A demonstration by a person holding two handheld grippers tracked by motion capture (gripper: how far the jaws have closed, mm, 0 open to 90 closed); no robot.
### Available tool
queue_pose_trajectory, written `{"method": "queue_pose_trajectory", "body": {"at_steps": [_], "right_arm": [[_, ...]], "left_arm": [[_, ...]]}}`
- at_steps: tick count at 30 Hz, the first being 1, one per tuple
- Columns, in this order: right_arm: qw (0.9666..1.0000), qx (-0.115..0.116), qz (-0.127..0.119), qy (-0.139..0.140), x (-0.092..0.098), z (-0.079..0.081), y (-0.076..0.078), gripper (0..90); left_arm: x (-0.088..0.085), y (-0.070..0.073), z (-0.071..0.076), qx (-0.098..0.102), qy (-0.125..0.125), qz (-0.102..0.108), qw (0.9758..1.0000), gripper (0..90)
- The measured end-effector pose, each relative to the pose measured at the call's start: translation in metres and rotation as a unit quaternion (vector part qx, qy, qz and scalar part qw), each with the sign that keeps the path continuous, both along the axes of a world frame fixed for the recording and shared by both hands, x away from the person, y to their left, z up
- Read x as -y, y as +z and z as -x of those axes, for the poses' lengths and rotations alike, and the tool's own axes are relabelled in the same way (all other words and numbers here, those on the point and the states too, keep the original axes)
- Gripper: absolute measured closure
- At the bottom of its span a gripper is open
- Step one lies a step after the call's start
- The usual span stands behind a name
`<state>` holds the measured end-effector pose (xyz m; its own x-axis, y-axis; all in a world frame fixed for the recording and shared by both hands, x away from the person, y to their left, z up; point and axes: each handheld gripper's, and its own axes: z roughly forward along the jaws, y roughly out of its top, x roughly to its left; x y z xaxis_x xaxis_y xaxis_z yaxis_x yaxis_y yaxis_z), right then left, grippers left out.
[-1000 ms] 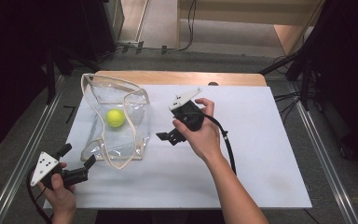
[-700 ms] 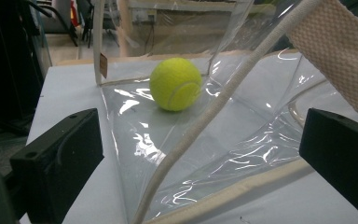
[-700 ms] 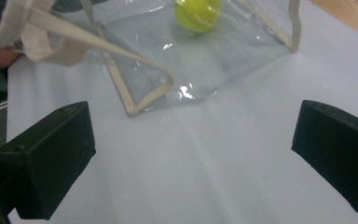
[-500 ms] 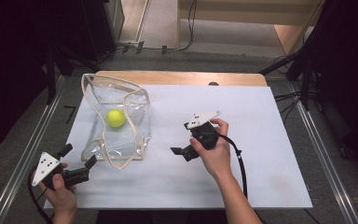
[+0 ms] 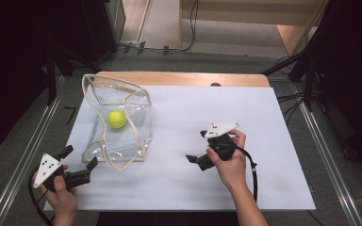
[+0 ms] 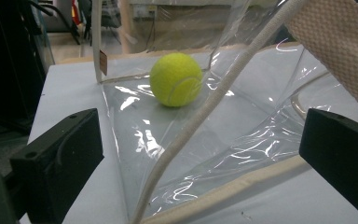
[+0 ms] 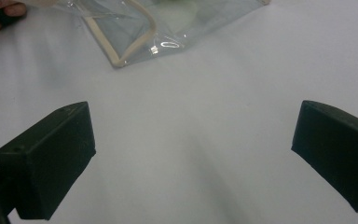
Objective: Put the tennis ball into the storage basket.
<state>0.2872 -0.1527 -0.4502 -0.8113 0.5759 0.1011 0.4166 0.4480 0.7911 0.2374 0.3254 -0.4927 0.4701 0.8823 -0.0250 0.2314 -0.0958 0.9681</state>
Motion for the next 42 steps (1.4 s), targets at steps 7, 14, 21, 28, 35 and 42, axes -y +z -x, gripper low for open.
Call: {"method": "queue_pose_trajectory", "body": {"at_steps": [7,14,21,28,35,42], "right_arm": [[0.9995,-0.002,-0.016,-0.029,0.027,0.009,-0.009,0.0],[0.9981,0.000,-0.028,-0.054,0.055,0.016,-0.015,0.0],[0.9962,0.003,-0.036,-0.079,0.081,0.024,-0.018,0.0],[0.9930,0.005,-0.046,-0.109,0.113,0.034,-0.021,0.0],[0.9897,0.009,-0.049,-0.134,0.142,0.044,-0.023,0.0],[0.9855,0.016,-0.057,-0.159,0.169,0.053,-0.026,0.0]], "left_arm": [[0.000,0.000,0.000,0.000,0.000,0.001,1.0000,0.0],[0.001,0.000,0.000,0.000,-0.002,-0.005,1.0000,0.0],[0.001,0.000,0.000,-0.001,-0.003,-0.007,1.0000,0.0],[0.001,0.000,0.001,-0.001,-0.004,-0.011,0.9999,0.0],[0.001,-0.001,0.001,-0.001,-0.003,-0.014,0.9999,0.0],[0.001,-0.001,0.001,-0.002,0.000,-0.013,0.9999,0.0]]}}
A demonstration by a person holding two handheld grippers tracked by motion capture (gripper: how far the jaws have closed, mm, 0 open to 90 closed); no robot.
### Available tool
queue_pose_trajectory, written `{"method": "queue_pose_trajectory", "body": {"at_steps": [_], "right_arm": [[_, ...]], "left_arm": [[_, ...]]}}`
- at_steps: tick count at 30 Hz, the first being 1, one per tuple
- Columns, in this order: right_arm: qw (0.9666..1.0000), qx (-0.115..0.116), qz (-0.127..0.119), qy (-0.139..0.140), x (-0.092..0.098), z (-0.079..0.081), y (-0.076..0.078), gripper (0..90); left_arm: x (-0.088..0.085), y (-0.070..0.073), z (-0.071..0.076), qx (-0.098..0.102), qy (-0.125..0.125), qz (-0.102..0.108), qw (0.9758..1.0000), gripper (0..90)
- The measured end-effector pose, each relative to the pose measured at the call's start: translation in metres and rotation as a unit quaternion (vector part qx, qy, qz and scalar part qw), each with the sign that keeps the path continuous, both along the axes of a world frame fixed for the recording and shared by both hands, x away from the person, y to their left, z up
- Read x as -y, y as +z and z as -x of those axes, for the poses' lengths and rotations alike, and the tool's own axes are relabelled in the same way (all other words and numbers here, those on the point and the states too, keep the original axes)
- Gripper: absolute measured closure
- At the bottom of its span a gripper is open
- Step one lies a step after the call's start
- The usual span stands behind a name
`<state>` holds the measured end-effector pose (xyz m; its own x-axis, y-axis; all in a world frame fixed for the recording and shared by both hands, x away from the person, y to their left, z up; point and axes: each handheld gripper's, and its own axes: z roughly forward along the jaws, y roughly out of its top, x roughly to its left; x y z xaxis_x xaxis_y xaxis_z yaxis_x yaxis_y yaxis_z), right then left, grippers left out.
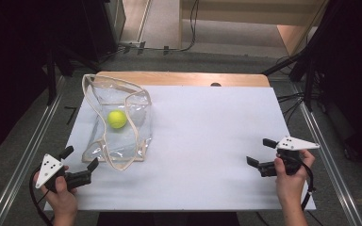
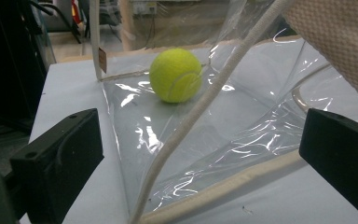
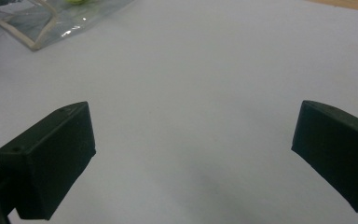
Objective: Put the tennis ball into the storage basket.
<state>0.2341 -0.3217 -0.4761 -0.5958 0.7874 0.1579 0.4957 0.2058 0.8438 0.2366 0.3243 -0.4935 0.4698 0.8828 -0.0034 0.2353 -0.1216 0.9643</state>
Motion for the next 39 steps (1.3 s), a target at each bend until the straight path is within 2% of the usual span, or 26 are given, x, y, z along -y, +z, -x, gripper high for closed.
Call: {"method": "queue_pose_trajectory", "body": {"at_steps": [9,11,19,24,28,31,39], "right_arm": [[0.9990,0.007,-0.026,-0.034,0.035,0.010,-0.011,0.0],[0.9982,0.008,-0.040,-0.045,0.044,0.013,-0.014,0.0],[0.9948,0.011,-0.055,-0.085,0.076,0.030,-0.025,0.0],[0.9924,0.018,-0.067,-0.101,0.090,0.043,-0.032,0.0],[0.9893,0.022,-0.089,-0.114,0.096,0.051,-0.041,0.0],[0.9888,0.037,-0.085,-0.117,0.095,0.052,-0.042,0.0],[0.9882,0.040,-0.080,-0.124,0.093,0.053,-0.046,0.0]], "left_arm": [[0.000,0.000,0.001,0.001,0.005,0.000,1.0000,0.0],[0.000,0.000,0.001,0.002,0.005,0.001,1.0000,0.0],[-0.002,0.000,0.001,0.003,0.004,0.009,0.9999,0.0],[-0.004,0.001,0.002,0.004,0.004,0.016,0.9999,0.0],[-0.004,0.001,0.002,0.004,0.004,0.017,0.9998,0.0],[-0.004,0.001,0.002,0.004,0.003,0.017,0.9998,0.0],[-0.004,0.001,0.000,0.002,0.002,0.022,0.9998,0.0]]}}
